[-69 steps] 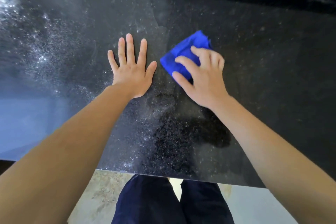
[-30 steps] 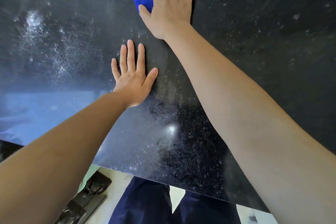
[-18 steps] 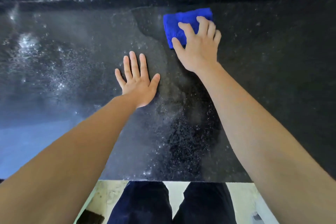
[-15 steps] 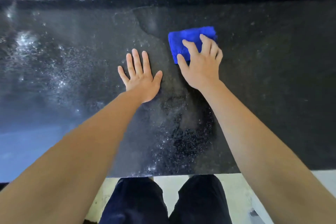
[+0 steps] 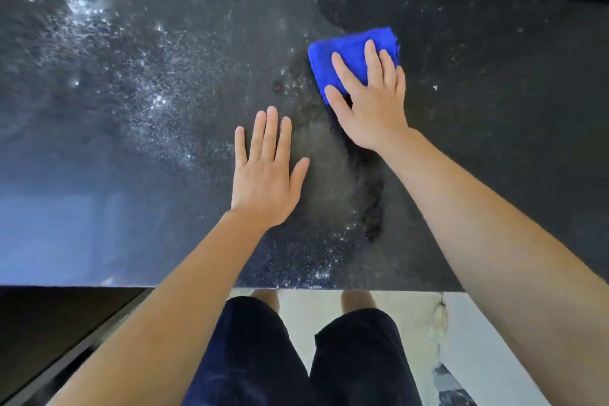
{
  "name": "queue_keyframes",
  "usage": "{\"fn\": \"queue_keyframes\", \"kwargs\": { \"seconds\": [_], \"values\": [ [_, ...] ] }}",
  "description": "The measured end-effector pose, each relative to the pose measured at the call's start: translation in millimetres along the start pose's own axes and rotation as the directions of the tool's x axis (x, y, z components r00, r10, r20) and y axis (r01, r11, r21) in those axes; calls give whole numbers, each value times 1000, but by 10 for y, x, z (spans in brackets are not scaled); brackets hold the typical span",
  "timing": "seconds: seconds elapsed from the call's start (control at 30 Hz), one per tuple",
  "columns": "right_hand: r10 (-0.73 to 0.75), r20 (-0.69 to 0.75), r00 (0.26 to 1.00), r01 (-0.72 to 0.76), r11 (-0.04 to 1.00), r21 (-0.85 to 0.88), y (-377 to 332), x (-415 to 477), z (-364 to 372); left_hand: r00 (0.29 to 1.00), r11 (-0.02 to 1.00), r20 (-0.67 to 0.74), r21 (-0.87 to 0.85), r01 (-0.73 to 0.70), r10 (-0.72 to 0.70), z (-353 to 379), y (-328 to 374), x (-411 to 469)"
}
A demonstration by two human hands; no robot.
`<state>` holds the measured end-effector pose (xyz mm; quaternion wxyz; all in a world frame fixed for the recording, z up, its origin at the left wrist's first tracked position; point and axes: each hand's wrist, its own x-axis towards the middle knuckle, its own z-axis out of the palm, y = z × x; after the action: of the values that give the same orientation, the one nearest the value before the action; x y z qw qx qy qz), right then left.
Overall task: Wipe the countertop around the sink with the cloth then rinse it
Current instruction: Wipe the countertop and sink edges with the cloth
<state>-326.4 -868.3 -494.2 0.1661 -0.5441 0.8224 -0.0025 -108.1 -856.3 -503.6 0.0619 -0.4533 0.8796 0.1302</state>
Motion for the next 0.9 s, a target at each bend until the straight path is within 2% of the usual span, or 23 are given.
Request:
{"fn": "queue_keyframes", "kwargs": {
  "seconds": [0.07,0.2,0.37,0.57,0.77,0.9],
  "values": [
    [-20,11,1000,20,1000,-13,-196,451,-84,1000,998,9,58,-2,2,25,17,10],
    [-80,-11,997,80,997,-12,-516,1104,-200,1000,998,28,68,6,-8,24,19,13],
    [-97,-84,992,96,995,-18,-718,1413,-218,999,996,35,86,15,-18,19,15,36],
    [-223,-99,970,221,975,-32,-326,761,-50,999,995,25,93,26,-28,9,31,27],
    [-148,-206,967,153,988,8,54,-375,304,999,996,37,91,21,-24,-20,58,33],
    [-163,-182,970,164,986,-9,-96,-143,247,999,995,46,96,20,-24,-33,60,33]
  ]
}}
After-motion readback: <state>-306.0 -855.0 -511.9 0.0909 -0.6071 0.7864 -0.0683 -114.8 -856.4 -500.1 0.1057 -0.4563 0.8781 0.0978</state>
